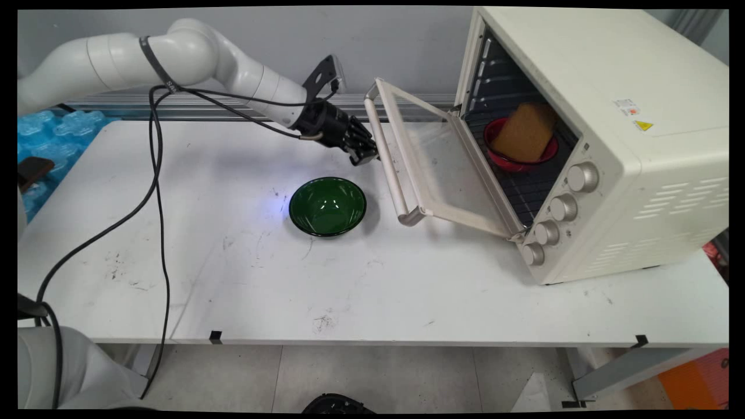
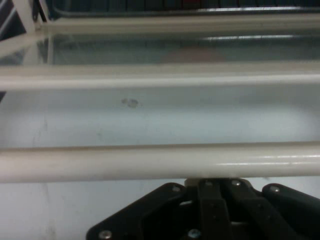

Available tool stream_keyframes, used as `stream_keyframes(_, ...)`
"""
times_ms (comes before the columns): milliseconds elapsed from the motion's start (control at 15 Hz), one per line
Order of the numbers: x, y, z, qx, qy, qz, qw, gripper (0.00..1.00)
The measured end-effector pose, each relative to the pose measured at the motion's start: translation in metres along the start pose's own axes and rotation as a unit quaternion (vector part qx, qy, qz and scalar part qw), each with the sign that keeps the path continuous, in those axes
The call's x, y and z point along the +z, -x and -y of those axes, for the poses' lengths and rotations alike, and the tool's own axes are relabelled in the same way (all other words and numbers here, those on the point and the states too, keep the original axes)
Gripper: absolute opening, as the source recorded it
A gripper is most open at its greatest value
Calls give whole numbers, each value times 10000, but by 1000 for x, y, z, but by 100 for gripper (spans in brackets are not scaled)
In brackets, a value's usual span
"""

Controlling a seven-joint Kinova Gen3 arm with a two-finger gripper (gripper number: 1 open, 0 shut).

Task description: Close the oven

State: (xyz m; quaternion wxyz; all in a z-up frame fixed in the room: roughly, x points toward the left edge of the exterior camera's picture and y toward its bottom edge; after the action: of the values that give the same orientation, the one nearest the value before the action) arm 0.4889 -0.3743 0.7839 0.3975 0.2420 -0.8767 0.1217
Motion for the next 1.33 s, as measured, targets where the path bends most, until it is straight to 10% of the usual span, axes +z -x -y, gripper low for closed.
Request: stream_keyframes(1333,-15,-83,20,661,200,-264,9973,0)
